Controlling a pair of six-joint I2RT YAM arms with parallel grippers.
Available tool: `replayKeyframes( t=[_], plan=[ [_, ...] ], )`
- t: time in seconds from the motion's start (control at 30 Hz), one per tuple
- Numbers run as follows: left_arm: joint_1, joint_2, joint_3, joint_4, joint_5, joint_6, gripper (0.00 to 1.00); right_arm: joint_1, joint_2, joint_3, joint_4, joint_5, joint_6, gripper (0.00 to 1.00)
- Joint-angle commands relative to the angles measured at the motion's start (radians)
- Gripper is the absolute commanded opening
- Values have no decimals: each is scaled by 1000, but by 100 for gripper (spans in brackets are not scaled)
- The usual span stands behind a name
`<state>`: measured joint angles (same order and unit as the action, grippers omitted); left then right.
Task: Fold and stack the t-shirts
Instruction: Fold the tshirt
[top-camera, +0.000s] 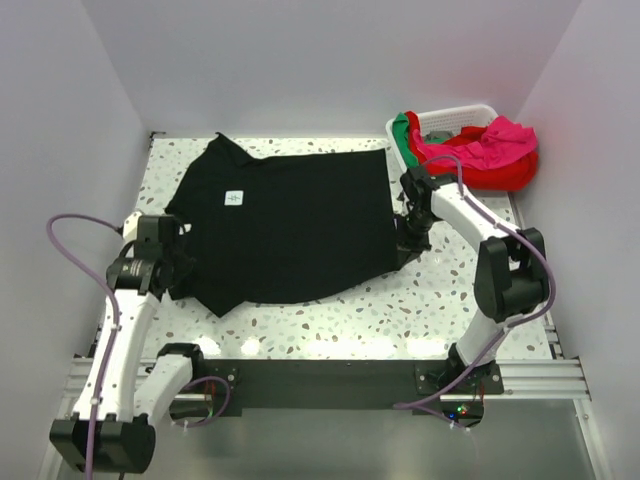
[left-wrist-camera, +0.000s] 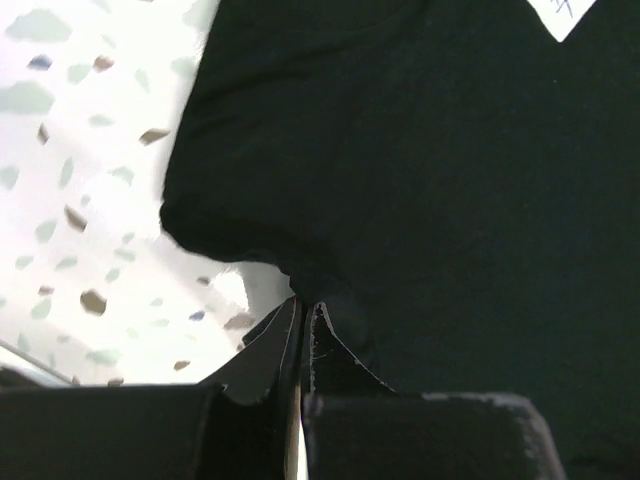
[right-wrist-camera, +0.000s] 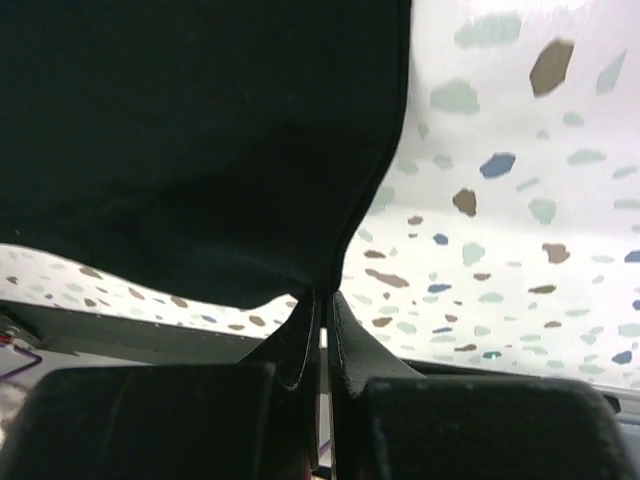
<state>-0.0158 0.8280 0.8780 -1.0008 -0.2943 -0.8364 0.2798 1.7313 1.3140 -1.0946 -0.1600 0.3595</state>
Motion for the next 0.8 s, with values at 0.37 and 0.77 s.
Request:
replayKeyframes(
  t=[0.37,0.77],
  plan=[
    [-6,339,213,381,93,258,0,-42,236,310,6,-30,19,0],
    [4,539,361,450,61,342,0,-99,405,542,6,-59,47,0]
  ],
)
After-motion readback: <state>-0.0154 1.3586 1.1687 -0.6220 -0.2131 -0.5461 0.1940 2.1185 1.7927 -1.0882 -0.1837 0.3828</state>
